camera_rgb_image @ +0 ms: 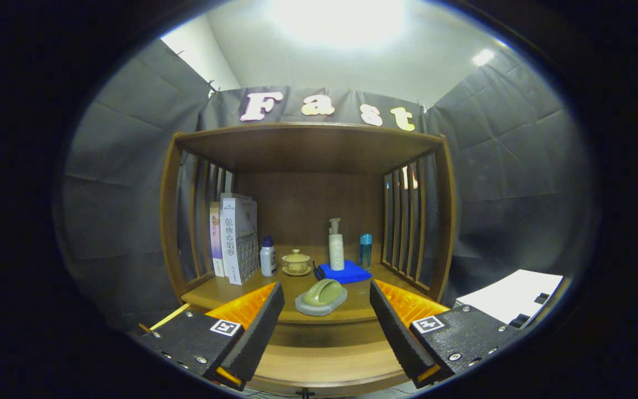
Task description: Pull open the drawer, take out the items inside it, and place them on the countertop above the cabinet.
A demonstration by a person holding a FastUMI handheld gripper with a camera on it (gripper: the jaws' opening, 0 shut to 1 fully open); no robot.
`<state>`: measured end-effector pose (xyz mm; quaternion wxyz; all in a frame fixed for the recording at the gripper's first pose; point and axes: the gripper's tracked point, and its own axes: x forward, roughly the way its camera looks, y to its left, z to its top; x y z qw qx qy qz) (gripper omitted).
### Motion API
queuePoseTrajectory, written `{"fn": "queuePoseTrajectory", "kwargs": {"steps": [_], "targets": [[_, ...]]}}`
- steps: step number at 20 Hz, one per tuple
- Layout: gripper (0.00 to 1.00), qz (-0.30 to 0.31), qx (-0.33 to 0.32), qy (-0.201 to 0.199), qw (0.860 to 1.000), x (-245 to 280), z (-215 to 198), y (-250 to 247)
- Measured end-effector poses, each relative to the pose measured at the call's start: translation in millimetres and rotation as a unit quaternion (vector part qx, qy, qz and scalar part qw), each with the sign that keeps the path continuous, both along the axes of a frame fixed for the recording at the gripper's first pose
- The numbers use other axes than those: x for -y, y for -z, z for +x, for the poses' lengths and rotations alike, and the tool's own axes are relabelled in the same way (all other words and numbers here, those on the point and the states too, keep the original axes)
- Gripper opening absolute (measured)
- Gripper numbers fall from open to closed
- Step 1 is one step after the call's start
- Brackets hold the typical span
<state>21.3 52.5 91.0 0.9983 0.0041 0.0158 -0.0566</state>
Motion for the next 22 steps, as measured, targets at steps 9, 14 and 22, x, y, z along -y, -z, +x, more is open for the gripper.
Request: {"fn": "queuePoseTrajectory", "kwargs": {"steps": [9,14,22], "targets": [[0.97,-0.003,-0.032,-0.019,0.999,-27,-51,59],[0.97,-0.008,-0.059,-0.017,0.998,-23,-69,94],[0.97,-0.003,-0.092,-0.014,0.996,-18,-86,142]]}}
